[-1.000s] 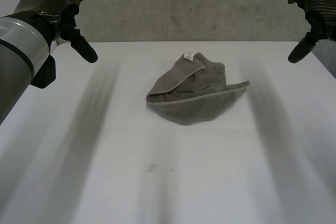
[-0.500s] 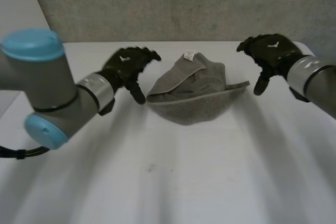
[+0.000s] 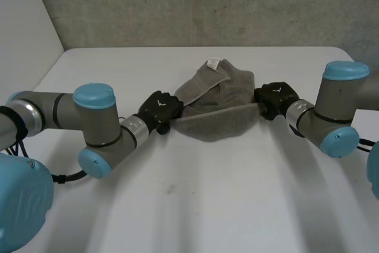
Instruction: Fold the towel.
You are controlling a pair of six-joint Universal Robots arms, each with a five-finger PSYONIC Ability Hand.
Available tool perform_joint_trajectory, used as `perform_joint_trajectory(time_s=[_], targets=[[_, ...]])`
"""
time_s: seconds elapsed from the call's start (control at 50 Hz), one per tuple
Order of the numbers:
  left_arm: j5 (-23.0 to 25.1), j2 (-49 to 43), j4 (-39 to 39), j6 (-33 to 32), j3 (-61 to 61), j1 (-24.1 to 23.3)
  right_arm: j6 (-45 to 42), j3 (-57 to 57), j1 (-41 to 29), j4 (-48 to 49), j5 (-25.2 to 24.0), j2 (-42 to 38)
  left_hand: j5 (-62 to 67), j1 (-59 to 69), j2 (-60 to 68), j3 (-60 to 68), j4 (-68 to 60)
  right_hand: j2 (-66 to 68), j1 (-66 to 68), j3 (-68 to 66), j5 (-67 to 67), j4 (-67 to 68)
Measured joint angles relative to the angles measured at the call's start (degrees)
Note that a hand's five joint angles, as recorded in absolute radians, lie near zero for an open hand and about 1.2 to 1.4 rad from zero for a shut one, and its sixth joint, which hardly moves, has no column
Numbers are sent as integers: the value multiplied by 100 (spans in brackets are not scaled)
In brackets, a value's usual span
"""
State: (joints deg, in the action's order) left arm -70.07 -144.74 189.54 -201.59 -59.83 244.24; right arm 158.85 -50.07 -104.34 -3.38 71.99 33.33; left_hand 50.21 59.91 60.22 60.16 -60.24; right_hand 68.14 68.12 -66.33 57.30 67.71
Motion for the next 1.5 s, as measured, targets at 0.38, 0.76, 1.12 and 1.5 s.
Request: perform_joint_trajectory(time_s=[0.38, 0.76, 1.12, 1.5], targets=[[-1333, 3273, 345, 0, -182, -141, 837, 220, 50, -389, -439, 3411, 875, 825, 948, 946, -949, 825, 697, -914, 926, 886], [-1371, 5044, -980, 921, 395, -190, 535, 2936, 381, -3981, -651, 3753, 897, 857, 951, 948, -951, 856, 709, -986, 1029, 932], [-1388, 2120, -1293, 439, 53, 183, -377, 1831, -559, -3084, -214, 1544, 897, 878, 952, 949, -953, 876, 719, -994, 1054, 932], [-2629, 3458, 1071, 640, 1468, 234, 1288, 3256, -380, -121, 684, 2515, 926, 935, 952, 949, -953, 877, 747, -1013, 1080, 978]])
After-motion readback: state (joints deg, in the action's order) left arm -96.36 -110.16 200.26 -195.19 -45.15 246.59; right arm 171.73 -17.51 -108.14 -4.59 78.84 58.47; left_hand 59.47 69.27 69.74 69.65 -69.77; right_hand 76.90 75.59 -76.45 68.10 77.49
